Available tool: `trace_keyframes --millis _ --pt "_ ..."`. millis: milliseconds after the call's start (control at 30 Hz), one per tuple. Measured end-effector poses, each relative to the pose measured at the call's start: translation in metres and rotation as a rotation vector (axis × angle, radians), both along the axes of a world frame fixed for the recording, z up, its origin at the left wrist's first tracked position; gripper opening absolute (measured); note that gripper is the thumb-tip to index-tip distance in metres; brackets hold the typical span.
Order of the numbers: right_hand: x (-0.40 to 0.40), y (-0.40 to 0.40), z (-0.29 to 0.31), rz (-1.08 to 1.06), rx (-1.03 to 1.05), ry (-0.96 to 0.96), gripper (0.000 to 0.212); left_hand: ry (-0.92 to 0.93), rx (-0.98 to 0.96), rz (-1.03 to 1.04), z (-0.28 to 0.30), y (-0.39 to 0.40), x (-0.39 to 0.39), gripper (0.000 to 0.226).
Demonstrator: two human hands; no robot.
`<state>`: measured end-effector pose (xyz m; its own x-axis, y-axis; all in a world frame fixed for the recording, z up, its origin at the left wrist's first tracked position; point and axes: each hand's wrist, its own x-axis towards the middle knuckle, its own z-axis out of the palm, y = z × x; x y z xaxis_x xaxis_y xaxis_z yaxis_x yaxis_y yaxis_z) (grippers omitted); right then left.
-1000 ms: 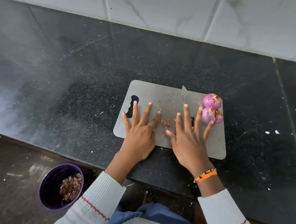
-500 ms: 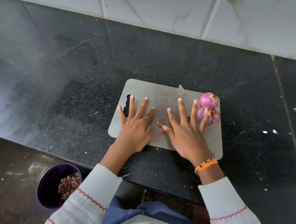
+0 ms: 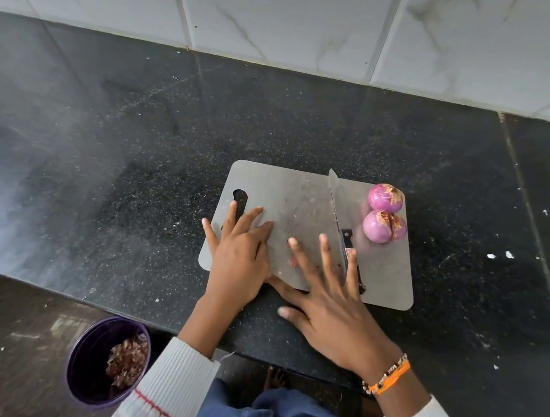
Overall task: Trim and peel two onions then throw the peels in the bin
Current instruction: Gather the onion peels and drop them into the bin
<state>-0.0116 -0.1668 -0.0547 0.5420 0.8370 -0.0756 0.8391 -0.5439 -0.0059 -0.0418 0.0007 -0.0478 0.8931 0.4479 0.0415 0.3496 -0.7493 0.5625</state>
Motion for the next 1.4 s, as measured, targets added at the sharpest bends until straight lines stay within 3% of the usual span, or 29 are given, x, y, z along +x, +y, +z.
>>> trace_keyframes --millis 200,400,667,833,1000,1133,1233,1400 --pt "0.015 0.004 0.003 -0.198 0.037 -0.043 0.057 0.032 0.038 -0.043 -0.001 -0.007 -0.006 0.043" --pt "0.002 -0.002 -0.001 -0.106 0.010 -0.077 0.058 0.036 0.036 -0.043 0.000 -0.008 -0.012 0.045" --pt "-0.009 -0.005 0.005 -0.337 0.019 -0.083 0.090 0.063 0.107 -0.100 -0.004 -0.006 -0.020 0.041" --pt "-0.009 0.019 -0.002 -0.356 0.010 -0.040 0.097 0.067 0.108 -0.113 -0.004 -0.006 -0.022 0.043" --pt "0.010 0.029 0.005 -0.337 0.078 -0.042 0.099 -0.083 0.050 -0.046 -0.004 -0.004 -0.023 0.037" --pt "0.005 0.022 -0.001 -0.395 0.068 -0.045 0.096 -0.151 -0.005 0.028 -0.005 -0.001 -0.023 0.018" --pt "0.008 0.036 -0.003 -0.347 0.153 -0.053 0.080 -0.125 -0.013 0.085 -0.002 -0.002 -0.021 0.007" --pt "0.022 0.047 0.009 -0.298 0.381 0.046 0.044 -0.134 0.011 0.154 0.003 -0.004 -0.020 0.024"
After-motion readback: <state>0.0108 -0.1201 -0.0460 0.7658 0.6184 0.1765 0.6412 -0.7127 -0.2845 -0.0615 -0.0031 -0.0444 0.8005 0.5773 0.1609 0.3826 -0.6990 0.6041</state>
